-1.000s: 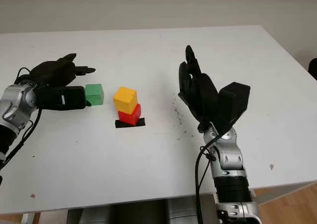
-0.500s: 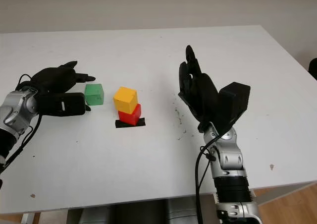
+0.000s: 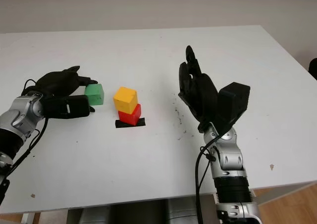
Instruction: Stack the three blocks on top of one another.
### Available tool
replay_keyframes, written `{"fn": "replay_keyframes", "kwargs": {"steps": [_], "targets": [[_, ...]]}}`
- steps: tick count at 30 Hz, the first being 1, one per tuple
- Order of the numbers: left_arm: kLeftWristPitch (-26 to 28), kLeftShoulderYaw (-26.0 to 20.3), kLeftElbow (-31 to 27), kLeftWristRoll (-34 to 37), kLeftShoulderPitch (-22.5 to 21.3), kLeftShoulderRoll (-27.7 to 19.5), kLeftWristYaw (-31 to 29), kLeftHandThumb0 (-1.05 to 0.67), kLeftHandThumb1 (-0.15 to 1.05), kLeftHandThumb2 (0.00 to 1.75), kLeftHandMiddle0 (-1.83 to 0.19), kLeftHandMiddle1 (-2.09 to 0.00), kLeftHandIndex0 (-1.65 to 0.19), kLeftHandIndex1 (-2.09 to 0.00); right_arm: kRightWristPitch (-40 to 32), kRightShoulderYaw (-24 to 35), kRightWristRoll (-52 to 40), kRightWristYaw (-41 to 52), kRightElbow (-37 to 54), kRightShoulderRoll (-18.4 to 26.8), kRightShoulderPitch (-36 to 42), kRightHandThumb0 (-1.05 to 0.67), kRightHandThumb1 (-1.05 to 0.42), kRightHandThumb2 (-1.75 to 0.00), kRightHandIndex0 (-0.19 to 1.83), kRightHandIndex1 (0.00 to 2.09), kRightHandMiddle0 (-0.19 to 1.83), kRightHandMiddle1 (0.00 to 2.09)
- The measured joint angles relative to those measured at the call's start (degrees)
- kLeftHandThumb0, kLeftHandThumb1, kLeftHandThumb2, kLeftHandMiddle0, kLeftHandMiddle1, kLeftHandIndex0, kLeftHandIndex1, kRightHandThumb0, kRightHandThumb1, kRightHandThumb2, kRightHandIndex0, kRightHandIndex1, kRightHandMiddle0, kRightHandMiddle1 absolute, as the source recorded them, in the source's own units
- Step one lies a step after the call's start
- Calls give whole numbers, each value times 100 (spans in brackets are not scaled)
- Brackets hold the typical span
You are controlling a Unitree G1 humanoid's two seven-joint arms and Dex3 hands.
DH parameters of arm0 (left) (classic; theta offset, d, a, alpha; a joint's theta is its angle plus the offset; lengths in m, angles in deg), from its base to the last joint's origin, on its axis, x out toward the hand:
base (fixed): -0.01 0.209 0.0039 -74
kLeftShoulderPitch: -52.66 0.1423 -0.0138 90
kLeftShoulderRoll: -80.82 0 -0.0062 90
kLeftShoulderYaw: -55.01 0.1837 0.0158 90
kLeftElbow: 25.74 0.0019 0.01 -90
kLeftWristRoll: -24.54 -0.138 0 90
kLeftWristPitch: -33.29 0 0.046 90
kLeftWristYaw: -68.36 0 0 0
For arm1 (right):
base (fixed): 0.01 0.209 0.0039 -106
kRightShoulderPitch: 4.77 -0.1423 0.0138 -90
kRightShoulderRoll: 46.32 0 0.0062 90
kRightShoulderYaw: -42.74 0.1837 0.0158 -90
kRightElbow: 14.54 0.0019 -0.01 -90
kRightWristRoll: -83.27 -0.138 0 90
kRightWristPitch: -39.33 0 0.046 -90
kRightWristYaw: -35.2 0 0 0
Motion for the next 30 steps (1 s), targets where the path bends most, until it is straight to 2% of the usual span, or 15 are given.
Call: {"fn": "replay_keyframes", "kwargs": {"steps": [5,9,10,12,13,17,18,20,23,30], "targets": [[76,0,0,0,-3,35,31,-67,93,6,-8,-7,-63,-13,0,1,2,-3,35,0,21,-74,-105,-70,-19,0,-19,0],[78,0,19,0,-4,44,106,-54,97,7,-15,-8,-76,-21,0,3,3,-17,39,0,34,-74,-105,-69,-19,0,-19,0],[78,0,28,2,-5,46,135,-52,99,6,-17,-7,-75,-29,0,4,2,-20,39,0,34,-74,-105,-69,-19,0,-19,0],[60,0,63,4,-6,51,206,-49,101,6,-23,-6,-61,-62,0,5,2,-21,39,0,34,-74,-105,-69,-19,0,-19,0],[34,0,92,8,-5,59,265,-48,102,6,-25,-6,-56,-71,0,6,3,-22,38,0,34,-74,-105,-69,-19,0,-19,0],[-34,-30,202,180,-5,94,370,-46,103,5,-27,-6,-46,-93,1,5,3,-5,38,0,34,-74,-105,-70,-19,0,-19,0],[-39,-71,228,290,-3,118,349,-46,103,5,-27,-6,-41,-104,1,5,2,3,38,0,34,-74,-105,-70,-19,0,-19,0],[-44,-231,276,630,10,202,247,-45,103,5,-28,-6,-40,-112,1,5,1,14,38,0,34,-74,-105,-70,-19,0,-19,0],[53,-495,318,1165,33,367,-12,-43,103,5,-27,-5,-32,-134,1,3,3,15,38,0,33,-74,-105,-70,-19,0,-19,0],[219,-1045,372,2096,153,556,-438,-33,100,5,-29,-5,-34,-161,3,14,4,47,37,15,32,-75,-105,-69,-19,0,-19,0]]}}
